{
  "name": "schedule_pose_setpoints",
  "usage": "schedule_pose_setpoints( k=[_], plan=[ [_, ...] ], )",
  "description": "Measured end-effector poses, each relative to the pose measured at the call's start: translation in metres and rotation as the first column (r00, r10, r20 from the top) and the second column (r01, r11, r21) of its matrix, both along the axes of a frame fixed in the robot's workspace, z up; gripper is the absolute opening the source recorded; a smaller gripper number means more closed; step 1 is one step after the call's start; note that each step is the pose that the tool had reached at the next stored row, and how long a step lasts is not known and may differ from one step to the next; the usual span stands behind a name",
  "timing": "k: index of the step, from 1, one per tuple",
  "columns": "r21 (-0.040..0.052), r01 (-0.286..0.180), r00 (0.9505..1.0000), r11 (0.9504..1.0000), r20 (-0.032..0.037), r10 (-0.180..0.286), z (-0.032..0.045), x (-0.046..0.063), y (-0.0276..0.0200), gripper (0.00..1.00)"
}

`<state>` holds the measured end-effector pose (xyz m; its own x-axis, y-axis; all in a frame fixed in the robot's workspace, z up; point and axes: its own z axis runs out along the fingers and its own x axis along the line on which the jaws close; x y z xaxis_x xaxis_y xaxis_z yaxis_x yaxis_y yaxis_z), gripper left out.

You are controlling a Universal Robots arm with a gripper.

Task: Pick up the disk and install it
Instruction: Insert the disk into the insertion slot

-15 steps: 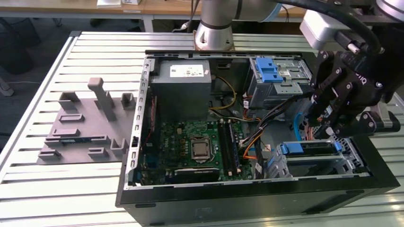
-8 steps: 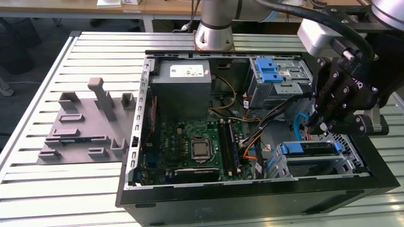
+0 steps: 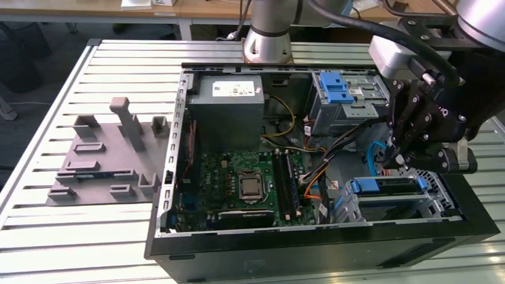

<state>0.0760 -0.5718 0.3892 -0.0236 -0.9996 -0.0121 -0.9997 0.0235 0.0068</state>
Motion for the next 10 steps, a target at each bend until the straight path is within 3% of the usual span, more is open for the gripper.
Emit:
schedule_pose_setpoints(
  k=[10],
  plan=[
    [0.0, 0.0, 1.0, 1.0, 0.0, 0.0, -0.0055, 0.0, 0.0, 0.11]
  ],
)
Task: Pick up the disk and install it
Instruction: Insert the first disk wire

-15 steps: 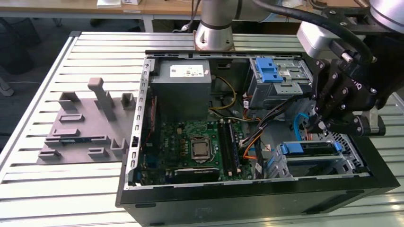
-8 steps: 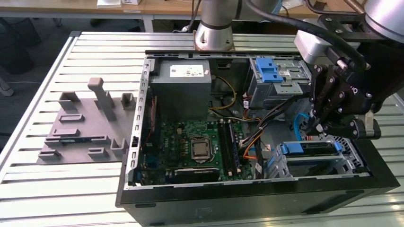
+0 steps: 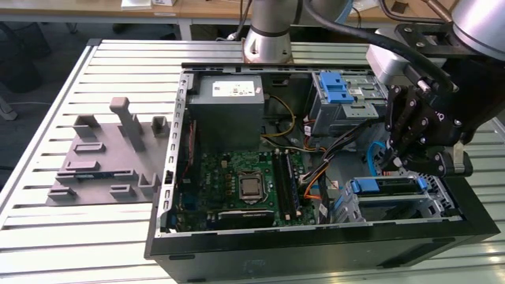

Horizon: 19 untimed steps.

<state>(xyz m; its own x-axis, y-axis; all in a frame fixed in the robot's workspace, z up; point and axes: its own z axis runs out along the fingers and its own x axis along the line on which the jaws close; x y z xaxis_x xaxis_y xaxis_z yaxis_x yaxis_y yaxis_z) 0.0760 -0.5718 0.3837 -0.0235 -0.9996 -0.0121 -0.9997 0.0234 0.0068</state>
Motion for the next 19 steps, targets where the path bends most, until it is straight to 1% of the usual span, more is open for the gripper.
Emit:
schedule_pose_setpoints(
  k=[13, 19],
  plan=[
    [0.0, 0.0, 1.0, 1.0, 0.0, 0.0, -0.0039, 0.0001, 0.0, 0.11],
    [0.0, 0.0, 1.0, 1.0, 0.0, 0.0, -0.0041, 0.0057, 0.0, 0.11]
  ],
)
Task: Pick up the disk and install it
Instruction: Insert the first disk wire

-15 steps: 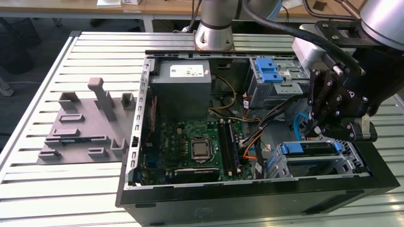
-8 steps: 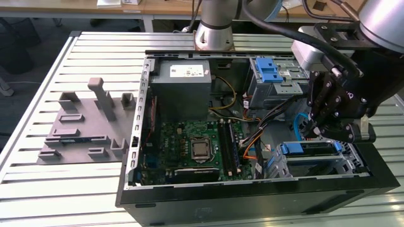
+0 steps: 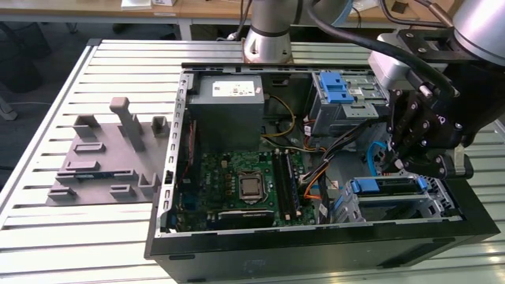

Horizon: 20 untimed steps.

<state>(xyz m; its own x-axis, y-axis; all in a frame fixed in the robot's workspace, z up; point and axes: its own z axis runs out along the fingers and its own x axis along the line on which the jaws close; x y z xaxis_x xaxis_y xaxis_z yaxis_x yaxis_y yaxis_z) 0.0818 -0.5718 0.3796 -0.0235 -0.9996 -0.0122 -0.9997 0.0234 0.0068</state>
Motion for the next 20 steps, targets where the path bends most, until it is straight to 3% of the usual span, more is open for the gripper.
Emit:
schedule_pose_setpoints(
  k=[20],
  plan=[
    [0.0001, 0.0, 1.0, 1.0, -0.0001, 0.0, -0.0003, 0.025, 0.0009, 0.11]
  ],
)
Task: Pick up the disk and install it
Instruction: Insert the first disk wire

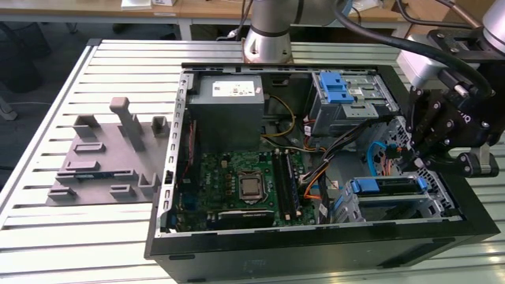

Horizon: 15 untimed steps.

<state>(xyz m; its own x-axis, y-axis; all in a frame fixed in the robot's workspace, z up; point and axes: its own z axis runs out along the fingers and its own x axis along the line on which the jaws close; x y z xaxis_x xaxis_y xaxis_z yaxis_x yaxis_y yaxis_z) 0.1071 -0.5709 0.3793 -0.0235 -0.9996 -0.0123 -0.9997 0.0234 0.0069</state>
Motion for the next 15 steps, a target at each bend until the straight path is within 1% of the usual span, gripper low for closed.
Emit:
schedule_pose_setpoints(
  k=[15],
  plan=[
    [0.0, 0.0, 1.0, 1.0, 0.0, 0.0, -0.0004, 0.013, 0.0001, 0.11]
  ],
)
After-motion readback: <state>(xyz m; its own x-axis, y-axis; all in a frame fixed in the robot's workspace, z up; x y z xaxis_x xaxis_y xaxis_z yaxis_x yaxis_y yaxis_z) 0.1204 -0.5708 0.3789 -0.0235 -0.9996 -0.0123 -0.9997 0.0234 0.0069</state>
